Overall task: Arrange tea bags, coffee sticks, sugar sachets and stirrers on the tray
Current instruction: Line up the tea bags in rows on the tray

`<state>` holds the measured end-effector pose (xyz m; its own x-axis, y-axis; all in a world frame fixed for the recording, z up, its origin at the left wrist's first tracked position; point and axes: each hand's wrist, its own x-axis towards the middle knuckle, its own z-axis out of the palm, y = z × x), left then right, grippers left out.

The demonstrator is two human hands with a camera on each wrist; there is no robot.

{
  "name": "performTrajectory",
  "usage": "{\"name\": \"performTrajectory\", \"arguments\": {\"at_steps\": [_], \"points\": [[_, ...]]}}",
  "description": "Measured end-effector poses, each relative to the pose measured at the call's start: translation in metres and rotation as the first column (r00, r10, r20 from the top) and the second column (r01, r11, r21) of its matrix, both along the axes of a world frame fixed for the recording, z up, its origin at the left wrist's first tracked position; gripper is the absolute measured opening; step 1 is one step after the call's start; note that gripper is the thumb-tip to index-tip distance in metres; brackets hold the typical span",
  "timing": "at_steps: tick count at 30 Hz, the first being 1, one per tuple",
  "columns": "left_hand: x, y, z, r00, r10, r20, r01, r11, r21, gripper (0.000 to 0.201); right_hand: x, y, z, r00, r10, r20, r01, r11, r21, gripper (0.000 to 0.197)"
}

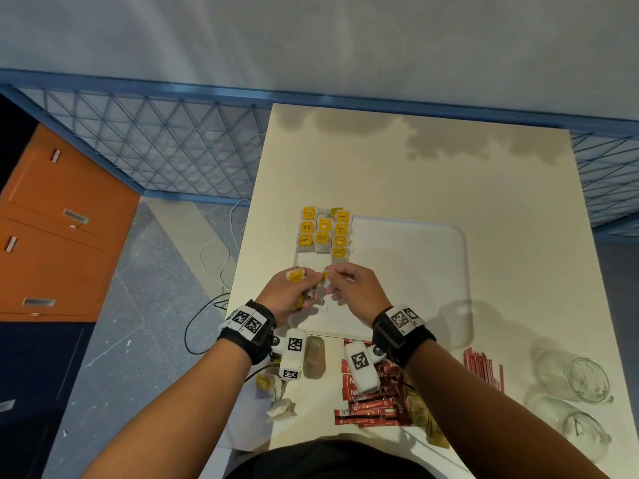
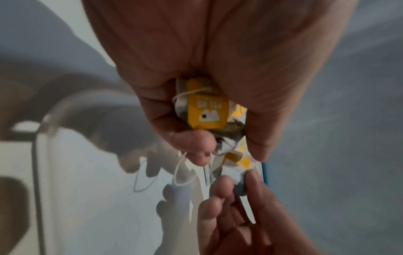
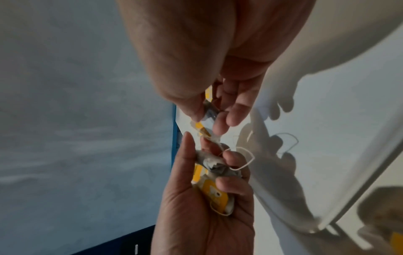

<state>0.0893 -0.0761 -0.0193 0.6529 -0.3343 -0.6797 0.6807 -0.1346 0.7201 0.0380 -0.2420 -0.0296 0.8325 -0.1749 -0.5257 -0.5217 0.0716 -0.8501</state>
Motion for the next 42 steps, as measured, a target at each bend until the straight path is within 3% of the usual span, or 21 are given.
{"name": "performTrajectory", "arguments": {"at_steps": [3,11,16,20,26,29,32,35,42], "points": [[0.002,-0.001,0.002,1.0,0.005,0.03,-0.006,1.0,0.029,0.01,0.002,0.001,0.0,1.0,-0.022,-0.004,0.022,0.999,0.045,0.019],[0.01,0.002,0.01,0.987,-0.062,0.151,0.047,0.994,0.102,0.006,0.001,-0.006,0.002,0.997,0.071,-0.019,-0.071,0.997,-0.006,0.021],[0.013,0.004,0.013,0.978,-0.108,0.178,0.084,0.987,0.135,0.006,0.0,-0.011,-0.009,0.967,0.242,0.079,-0.217,0.945,-0.245,0.019],[0.015,0.007,0.01,0.981,-0.084,0.174,0.061,0.989,0.138,0.007,0.006,-0.009,-0.011,0.962,0.262,0.072,-0.223,0.914,-0.337,0.014],[0.015,0.009,0.011,0.993,0.101,-0.056,-0.102,0.995,-0.015,0.025,0.034,-0.006,-0.017,0.988,0.151,0.013,-0.127,0.87,-0.477,0.01],[0.016,0.013,0.009,0.976,0.143,-0.163,-0.155,0.986,-0.063,0.011,0.048,-0.006,-0.019,0.984,0.175,-0.035,-0.165,0.821,-0.546,0.008],[0.015,0.015,0.009,0.946,0.173,-0.273,-0.212,0.97,-0.122,0.023,0.057,-0.007,-0.025,0.975,0.195,-0.102,-0.216,0.764,-0.608,0.016],[0.014,0.017,0.006,0.945,0.172,-0.277,-0.214,0.968,-0.129,0.031,0.06,-0.006,-0.029,0.971,0.195,-0.139,-0.239,0.729,-0.642,0.015],[0.012,0.012,0.006,0.962,0.203,-0.182,-0.217,0.974,-0.061,0.015,0.062,-0.001,-0.032,0.981,0.143,-0.133,-0.195,0.71,-0.676,0.02]]}}
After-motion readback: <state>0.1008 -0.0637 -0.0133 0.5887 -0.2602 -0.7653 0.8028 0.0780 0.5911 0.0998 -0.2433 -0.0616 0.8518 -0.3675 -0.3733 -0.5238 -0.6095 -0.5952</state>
